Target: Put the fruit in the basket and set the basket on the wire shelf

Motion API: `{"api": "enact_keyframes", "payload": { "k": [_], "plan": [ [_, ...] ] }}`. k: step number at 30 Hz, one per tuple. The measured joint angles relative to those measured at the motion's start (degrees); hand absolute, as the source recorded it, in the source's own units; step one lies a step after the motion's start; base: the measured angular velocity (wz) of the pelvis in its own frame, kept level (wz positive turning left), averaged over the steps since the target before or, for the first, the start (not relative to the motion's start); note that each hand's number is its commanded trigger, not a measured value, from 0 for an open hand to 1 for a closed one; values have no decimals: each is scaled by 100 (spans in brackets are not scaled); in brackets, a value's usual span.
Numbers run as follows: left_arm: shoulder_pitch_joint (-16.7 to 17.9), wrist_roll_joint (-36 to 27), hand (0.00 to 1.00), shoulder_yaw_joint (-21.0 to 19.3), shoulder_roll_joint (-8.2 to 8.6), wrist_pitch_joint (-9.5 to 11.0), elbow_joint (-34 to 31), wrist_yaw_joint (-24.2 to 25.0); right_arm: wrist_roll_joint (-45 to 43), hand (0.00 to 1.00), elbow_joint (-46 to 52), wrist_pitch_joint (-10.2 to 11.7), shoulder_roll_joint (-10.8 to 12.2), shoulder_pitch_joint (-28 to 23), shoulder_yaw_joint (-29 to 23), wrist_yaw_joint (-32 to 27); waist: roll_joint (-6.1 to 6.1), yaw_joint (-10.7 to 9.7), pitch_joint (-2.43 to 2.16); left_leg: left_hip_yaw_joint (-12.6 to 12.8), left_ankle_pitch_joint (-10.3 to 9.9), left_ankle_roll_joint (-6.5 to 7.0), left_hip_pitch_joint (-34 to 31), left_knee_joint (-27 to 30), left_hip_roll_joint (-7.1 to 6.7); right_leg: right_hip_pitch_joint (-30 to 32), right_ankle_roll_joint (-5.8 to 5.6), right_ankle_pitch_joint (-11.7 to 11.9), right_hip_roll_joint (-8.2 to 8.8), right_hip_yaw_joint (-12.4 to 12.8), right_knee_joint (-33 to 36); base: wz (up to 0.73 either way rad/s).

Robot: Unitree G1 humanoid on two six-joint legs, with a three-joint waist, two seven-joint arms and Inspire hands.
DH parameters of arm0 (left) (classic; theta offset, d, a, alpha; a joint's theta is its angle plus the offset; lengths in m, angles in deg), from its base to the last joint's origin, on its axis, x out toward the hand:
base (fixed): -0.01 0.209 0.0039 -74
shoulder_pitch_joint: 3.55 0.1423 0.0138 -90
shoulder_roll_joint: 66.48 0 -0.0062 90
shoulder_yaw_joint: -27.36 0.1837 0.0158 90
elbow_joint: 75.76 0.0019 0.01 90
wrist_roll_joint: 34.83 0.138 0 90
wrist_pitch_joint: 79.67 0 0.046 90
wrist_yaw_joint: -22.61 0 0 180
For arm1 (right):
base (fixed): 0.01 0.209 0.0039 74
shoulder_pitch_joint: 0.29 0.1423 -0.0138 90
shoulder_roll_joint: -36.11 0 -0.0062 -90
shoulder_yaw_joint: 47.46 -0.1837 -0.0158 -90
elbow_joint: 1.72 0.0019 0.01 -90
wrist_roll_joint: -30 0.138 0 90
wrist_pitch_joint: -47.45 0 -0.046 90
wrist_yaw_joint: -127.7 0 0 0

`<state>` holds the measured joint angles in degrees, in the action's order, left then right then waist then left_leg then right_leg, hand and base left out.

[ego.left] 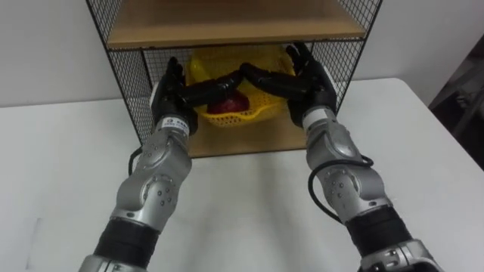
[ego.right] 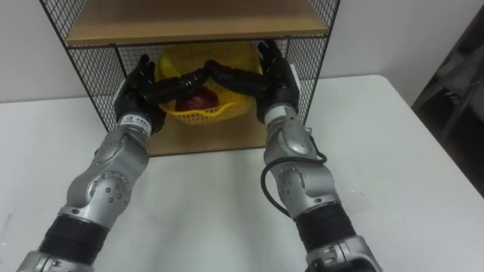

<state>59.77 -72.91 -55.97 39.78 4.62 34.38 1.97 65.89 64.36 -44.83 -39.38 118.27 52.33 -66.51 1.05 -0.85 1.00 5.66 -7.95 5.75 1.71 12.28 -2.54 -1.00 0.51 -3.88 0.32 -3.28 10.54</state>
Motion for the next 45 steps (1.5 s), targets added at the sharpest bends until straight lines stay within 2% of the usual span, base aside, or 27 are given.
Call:
{"api": "enact_keyframes", "payload": {
  "k": [2,4,8,11,17,22,25,36,45],
  "plan": [
    [-204,-14,0,-31,-1,-49,208,-24,157,0,-237,-4,-1,173,-17,-36,-12,1,-7,-2,2,0,9,0,0,-9,1,1,2,-5,2,0],
    [-254,-62,0,-70,13,-123,306,-26,226,0,-370,-34,7,224,-52,-81,-28,11,-16,-2,1,0,7,-14,1,-7,1,1,4,-6,5,0],
    [-262,-42,0,-149,60,-369,428,-51,309,0,-649,-158,37,297,-171,-129,-75,13,-24,-3,1,-1,-5,-52,-1,6,1,1,16,-12,4,0],
    [-264,9,0,-152,70,-465,428,-51,382,0,-810,-168,66,347,-245,-168,-117,9,-23,-2,1,-1,-22,-58,-1,26,1,1,32,-11,5,0],
    [-526,28,0,-328,83,-695,832,7,455,0,-1179,-289,148,536,-489,-143,-124,-9,-24,12,4,-4,-33,-58,1,51,1,1,24,4,9,0],
    [-539,150,0,-324,86,-786,926,15,411,0,-1338,-418,156,534,-479,-99,-122,-32,-23,22,20,-5,-50,-76,-1,79,3,2,22,12,11,0],
    [-532,163,0,-329,85,-798,926,-11,428,0,-1362,-494,153,511,-482,-99,-121,-43,-22,26,21,-5,-47,-90,0,80,3,3,27,15,11,0],
    [-442,252,0,-309,82,-798,1217,-8,386,0,-1388,-537,140,305,-472,114,-118,-41,-20,24,18,-6,-3,-93,0,29,2,1,25,11,1,0],
    [-408,281,0,-317,-9,-796,1256,116,205,0,-1403,-536,131,207,-475,237,-116,-35,-19,25,20,-6,-38,-93,0,65,2,0,9,11,6,0]
  ]
}}
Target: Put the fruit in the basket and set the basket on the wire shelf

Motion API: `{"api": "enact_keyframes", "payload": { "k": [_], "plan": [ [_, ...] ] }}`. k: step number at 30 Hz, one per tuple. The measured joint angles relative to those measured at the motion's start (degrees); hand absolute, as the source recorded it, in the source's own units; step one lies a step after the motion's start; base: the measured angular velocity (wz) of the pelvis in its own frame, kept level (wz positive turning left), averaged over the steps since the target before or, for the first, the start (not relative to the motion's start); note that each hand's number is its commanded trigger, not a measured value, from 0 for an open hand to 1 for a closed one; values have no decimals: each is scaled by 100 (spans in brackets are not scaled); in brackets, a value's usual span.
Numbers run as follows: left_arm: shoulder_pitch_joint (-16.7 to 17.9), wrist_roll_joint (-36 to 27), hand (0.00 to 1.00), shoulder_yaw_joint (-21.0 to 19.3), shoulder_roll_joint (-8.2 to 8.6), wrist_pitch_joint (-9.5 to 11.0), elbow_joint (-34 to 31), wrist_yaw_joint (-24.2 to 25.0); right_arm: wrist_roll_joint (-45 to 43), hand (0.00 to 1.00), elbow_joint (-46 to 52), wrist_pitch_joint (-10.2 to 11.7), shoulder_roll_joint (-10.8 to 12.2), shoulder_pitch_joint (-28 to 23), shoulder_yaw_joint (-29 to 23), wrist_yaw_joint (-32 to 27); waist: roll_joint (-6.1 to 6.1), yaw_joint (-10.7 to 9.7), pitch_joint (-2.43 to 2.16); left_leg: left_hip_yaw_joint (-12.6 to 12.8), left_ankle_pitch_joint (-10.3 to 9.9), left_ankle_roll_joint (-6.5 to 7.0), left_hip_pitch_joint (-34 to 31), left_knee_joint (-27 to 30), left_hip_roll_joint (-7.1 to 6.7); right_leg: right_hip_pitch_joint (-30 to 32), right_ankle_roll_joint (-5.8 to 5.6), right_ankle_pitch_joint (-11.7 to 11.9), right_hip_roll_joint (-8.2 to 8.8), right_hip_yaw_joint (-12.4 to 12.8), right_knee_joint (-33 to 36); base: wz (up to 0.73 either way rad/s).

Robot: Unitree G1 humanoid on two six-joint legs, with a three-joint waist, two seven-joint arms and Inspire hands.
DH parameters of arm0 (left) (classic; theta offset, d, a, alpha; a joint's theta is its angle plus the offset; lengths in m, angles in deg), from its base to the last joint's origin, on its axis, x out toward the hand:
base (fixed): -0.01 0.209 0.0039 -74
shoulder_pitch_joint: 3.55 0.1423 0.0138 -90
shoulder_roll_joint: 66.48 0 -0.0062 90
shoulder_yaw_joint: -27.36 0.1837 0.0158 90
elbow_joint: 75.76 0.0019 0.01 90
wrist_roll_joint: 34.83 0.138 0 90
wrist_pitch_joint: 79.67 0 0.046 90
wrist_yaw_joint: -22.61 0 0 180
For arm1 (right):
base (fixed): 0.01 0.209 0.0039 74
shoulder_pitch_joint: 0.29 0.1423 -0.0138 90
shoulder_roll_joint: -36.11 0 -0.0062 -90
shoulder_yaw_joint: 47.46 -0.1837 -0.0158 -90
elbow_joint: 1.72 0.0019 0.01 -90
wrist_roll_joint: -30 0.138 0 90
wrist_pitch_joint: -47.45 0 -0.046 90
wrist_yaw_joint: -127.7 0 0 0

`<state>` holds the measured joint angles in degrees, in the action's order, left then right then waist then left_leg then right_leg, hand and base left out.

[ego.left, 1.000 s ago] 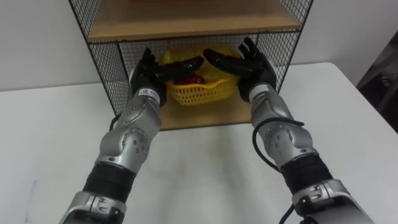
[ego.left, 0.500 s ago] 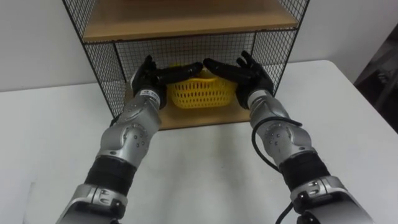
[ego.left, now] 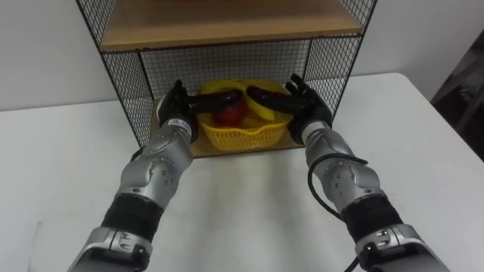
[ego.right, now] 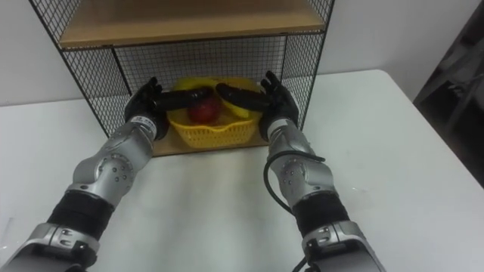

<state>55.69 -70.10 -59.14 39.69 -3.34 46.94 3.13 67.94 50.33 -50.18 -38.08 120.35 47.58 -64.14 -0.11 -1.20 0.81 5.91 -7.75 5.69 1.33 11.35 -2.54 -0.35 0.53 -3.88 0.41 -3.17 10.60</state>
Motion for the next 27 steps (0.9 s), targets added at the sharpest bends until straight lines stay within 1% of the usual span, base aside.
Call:
{"api": "enact_keyframes", "payload": {
  "k": [4,5,7,9,12,14,16,18,19,22,25,27],
  "plan": [
    [221,0,0,7,-96,19,0,44,3,0,-11,1,-10,-109,1,6,0,-5,0,0,-2,-3,71,-2,1,-69,0,-1,-5,2,-4,0],
    [273,6,0,5,-113,22,-3,43,0,0,-10,1,-21,-141,-1,6,-1,11,0,1,-16,-25,80,-4,0,-74,-1,-6,-4,2,-1,0],
    [327,1,0,5,-142,26,-9,43,-1,0,-9,1,-37,-164,-1,4,-2,14,-1,0,-19,-29,74,-4,-3,-62,-6,-15,-4,1,0,0],
    [331,2,0,10,-174,28,-42,41,0,0,8,1,-64,-166,6,-4,-2,16,-2,-2,-9,-12,59,-2,-3,-52,-6,-16,-3,-3,-1,0],
    [330,9,0,10,-208,55,-262,29,0,0,189,5,-120,-178,7,-4,-4,16,-3,-2,0,1,29,2,-3,-24,-2,-11,-1,-1,2,0],
    [330,8,0,4,-245,191,-353,42,-6,0,454,60,-173,-259,37,0,-3,27,-4,0,12,0,53,2,-2,-45,2,-6,-1,0,7,0],
    [331,10,0,5,-267,268,-359,45,-27,0,542,87,-231,-294,47,48,-1,20,-8,1,13,0,103,-3,-2,-88,2,-7,1,2,7,0],
    [331,18,0,7,-287,281,-402,45,-35,0,543,162,-259,-314,45,81,-1,20,-15,1,12,-1,138,-5,-2,-126,0,-9,7,1,1,0],
    [331,68,0,8,-291,282,-447,46,-35,0,543,187,-262,-326,45,81,-3,19,-27,1,11,-1,155,-7,-3,-144,-4,-11,11,0,0,0],
    [332,237,0,5,-291,339,-508,149,-59,0,543,193,-262,-329,37,98,1,12,-30,4,11,0,197,-11,-4,-175,-5,-13,2,0,-5,0],
    [408,240,0,-5,-290,345,-698,233,-79,0,544,197,-288,-362,35,146,5,11,-48,3,12,0,202,-8,-5,-175,-5,-13,-1,5,-22,0],
    [457,237,0,-6,-289,364,-794,273,-80,0,544,198,-311,-382,34,157,5,13,-48,3,12,0,203,-10,-5,-177,-5,-13,-1,4,-17,0]
  ]
}}
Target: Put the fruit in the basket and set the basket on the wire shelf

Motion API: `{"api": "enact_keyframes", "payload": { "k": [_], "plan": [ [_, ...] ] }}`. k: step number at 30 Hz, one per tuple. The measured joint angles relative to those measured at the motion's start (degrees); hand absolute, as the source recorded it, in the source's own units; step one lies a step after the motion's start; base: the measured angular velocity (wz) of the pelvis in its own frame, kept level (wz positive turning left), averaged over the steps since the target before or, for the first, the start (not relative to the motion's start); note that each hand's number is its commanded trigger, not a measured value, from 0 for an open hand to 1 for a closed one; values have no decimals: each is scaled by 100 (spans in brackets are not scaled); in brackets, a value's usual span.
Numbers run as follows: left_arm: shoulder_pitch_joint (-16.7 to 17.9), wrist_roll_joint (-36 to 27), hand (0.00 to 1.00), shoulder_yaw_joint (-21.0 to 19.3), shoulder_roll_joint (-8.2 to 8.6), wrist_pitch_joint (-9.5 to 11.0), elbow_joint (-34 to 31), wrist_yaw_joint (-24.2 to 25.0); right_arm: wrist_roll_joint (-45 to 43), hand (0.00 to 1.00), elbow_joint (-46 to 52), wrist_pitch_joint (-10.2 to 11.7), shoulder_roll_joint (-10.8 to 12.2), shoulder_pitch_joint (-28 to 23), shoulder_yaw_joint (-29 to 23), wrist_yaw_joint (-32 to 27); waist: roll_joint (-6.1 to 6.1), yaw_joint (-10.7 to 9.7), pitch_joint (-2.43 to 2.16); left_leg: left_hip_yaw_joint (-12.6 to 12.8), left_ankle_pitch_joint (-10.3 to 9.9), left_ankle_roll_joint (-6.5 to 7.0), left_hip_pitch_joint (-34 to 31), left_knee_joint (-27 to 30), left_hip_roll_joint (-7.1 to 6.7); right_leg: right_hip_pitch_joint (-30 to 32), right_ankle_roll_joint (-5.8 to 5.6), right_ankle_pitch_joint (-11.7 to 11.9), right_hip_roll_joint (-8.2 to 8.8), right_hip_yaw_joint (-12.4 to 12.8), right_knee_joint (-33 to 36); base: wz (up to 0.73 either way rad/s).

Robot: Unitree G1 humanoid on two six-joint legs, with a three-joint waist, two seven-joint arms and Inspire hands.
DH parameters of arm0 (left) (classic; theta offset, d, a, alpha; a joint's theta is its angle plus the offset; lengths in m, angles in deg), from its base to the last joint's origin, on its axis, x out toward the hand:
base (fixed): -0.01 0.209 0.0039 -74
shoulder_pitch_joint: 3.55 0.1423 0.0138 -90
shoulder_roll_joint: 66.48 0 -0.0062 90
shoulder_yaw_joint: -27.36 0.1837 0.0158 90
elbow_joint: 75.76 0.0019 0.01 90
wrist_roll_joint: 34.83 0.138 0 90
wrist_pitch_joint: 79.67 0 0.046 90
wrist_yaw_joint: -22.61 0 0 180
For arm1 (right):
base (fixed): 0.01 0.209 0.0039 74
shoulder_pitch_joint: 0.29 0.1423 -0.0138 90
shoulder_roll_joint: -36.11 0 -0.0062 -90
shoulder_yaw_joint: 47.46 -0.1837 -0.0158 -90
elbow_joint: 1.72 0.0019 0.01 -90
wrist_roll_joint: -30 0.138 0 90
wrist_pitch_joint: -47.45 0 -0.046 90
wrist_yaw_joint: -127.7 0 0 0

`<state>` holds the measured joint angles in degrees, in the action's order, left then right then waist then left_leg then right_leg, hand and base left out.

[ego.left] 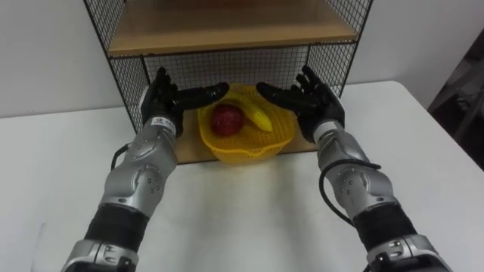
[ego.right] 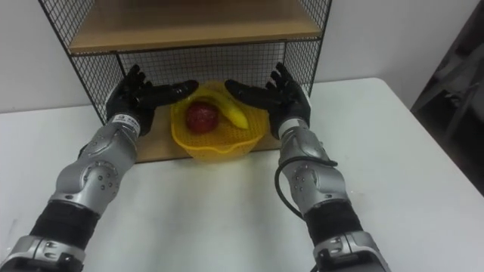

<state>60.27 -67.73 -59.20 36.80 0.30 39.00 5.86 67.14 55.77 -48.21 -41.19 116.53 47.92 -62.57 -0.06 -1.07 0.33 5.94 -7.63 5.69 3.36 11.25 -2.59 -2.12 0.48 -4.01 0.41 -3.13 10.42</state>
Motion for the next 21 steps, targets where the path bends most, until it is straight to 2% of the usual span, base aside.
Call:
{"api": "enact_keyframes", "payload": {
  "k": [4,12,15,18,21],
  "plan": [
    [161,0,0,-6,5,38,-130,57,-1,0,10,0,-24,-10,-3,67,2,-11,-11,0,0,0,0,-3,0,-3,0,0,0,-3,0,0],
    [171,-2,0,-57,7,42,-343,153,-217,0,308,2,-66,-60,-47,346,30,-23,-30,-7,0,0,19,-4,1,-45,0,0,8,-8,9,0],
    [198,-6,0,-36,13,42,-390,210,-381,0,492,0,-73,-223,-44,473,45,-26,-40,-18,0,-1,43,-4,0,-78,-6,-10,7,-18,-2,1],
    [443,216,0,95,20,47,-615,251,-371,0,1056,-3,-92,-704,11,557,68,-8,-53,-36,0,-1,44,-8,-4,-82,-7,-19,-1,-8,-2,2],
    [843,253,0,177,16,46,-781,295,-372,0,1459,-8,-92,-1174,29,616,75,8,-57,-30,-13,-20,48,-8,-4,-72,-13,-31,-6,12,0,-1]
  ]
}}
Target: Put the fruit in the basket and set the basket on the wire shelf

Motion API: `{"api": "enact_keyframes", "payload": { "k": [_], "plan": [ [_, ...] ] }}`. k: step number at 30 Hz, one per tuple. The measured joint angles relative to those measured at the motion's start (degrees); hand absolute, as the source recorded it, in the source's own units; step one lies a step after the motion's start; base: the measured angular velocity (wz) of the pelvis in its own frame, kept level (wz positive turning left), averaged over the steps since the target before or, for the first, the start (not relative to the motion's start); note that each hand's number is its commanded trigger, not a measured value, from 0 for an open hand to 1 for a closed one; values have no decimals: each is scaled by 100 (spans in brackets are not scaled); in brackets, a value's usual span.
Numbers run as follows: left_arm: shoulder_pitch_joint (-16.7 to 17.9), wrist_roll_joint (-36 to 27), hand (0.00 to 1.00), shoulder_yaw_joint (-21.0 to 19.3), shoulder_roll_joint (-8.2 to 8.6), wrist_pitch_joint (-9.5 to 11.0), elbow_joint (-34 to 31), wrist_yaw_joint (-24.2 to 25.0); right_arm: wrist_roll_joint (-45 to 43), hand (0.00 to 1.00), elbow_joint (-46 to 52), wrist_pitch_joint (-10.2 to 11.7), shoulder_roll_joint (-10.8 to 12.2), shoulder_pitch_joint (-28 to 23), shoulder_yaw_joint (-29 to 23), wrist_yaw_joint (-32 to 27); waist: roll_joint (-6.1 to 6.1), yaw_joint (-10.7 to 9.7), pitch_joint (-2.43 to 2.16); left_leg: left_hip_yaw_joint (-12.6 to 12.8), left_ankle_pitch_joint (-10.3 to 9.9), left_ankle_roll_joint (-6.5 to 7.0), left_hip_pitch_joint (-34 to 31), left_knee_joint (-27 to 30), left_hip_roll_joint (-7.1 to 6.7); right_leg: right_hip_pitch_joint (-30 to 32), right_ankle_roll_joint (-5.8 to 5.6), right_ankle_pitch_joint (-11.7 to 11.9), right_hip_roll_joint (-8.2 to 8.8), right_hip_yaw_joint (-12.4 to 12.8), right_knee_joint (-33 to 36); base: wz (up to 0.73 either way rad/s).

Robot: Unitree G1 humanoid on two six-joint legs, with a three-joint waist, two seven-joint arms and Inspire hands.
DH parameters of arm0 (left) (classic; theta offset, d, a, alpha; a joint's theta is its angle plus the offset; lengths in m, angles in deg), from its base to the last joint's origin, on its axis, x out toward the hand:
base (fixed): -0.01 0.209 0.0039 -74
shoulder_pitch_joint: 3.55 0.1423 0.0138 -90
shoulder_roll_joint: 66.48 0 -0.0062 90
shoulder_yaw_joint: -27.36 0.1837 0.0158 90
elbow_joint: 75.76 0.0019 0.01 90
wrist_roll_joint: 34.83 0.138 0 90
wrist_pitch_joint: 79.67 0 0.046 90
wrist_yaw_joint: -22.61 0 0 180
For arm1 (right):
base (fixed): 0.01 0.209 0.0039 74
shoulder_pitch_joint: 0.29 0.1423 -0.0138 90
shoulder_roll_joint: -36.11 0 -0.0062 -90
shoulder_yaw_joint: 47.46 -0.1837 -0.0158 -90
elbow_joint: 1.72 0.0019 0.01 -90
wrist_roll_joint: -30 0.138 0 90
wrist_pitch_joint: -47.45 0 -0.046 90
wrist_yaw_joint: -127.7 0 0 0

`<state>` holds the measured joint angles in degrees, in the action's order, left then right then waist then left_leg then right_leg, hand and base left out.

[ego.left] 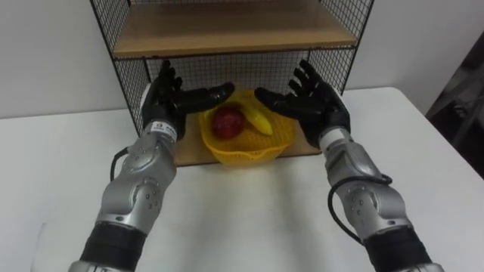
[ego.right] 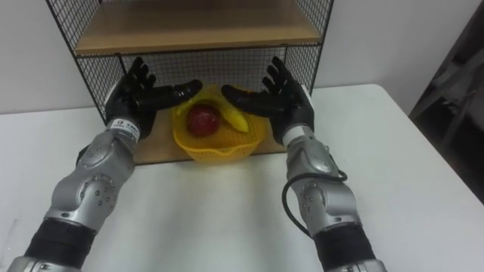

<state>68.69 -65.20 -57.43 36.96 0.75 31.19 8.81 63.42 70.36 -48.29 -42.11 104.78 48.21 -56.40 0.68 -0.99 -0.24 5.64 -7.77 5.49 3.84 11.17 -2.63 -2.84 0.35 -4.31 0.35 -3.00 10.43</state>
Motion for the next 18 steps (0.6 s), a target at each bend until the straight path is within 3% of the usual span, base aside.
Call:
{"api": "enact_keyframes", "payload": {
  "k": [4,12,18],
  "plan": [
    [334,2,0,77,-8,-2,-49,61,-7,0,88,-3,-14,-259,5,-5,17,-11,-6,10,-16,-18,-13,-11,0,46,-1,-18,0,8,21,-3],
    [869,139,0,177,-99,13,-878,397,-373,0,804,-4,-23,-913,123,159,133,-4,7,9,-10,-25,-29,-44,0,72,-15,-47,32,-15,20,0],
    [1337,449,0,234,-156,206,-1543,676,-375,0,1351,23,-182,-1149,114,347,102,4,32,-22,-11,-24,-51,-40,-4,92,-19,-46,32,-13,-4,1]
  ]
}}
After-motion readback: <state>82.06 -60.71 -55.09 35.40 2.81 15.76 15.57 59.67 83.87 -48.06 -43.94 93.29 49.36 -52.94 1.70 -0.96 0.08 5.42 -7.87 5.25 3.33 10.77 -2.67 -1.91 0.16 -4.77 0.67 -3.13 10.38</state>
